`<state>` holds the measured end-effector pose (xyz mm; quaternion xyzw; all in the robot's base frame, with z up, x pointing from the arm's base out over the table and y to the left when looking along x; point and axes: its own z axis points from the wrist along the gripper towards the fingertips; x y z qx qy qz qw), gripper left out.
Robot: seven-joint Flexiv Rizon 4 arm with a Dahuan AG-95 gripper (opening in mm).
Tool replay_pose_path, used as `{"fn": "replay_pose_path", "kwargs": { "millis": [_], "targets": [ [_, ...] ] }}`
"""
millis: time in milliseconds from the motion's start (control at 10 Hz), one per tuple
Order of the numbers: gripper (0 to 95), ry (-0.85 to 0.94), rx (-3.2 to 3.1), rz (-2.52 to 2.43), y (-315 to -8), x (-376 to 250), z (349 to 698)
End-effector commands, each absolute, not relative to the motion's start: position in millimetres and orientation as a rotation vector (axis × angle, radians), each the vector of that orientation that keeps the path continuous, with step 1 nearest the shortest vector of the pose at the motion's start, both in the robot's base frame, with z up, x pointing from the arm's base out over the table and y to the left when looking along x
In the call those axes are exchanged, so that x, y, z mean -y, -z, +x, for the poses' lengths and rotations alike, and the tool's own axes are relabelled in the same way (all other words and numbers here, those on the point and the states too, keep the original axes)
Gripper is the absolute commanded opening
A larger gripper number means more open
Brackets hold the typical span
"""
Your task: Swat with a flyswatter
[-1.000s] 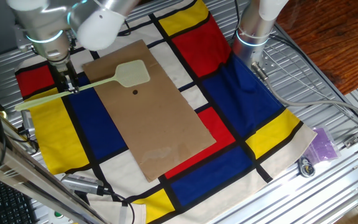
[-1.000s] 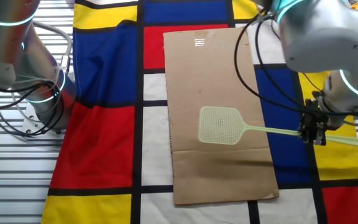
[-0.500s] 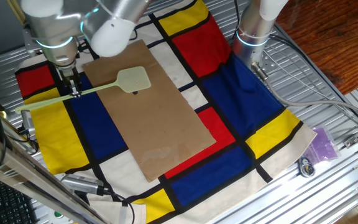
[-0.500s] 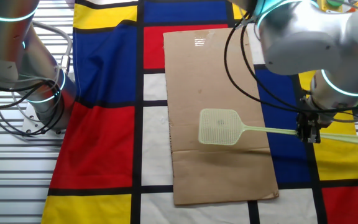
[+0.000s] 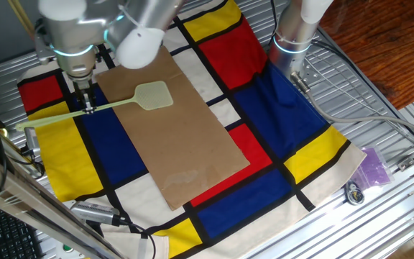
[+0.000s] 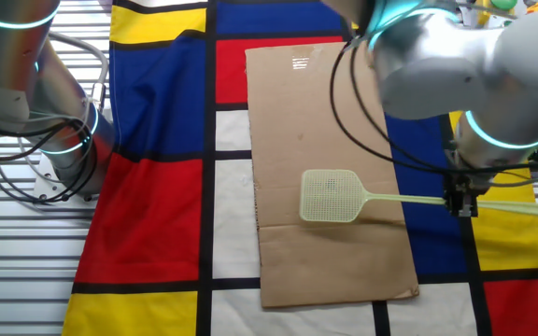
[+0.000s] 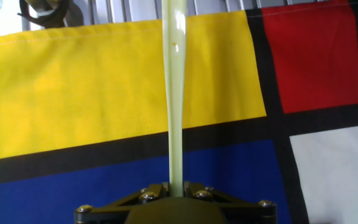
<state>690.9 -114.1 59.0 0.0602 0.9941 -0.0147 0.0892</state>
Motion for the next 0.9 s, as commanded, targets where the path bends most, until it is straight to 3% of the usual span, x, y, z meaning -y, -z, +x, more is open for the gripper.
{"fn": "replay_pose_path", "kwargs": {
  "millis": [100, 900],
  "targets": [
    [0.0, 0.041, -2.902, 0.175, -54.2, 115.3, 691.8],
    [0.0, 0.037, -2.895, 0.158, -55.2, 113.6, 693.8]
  ]
}}
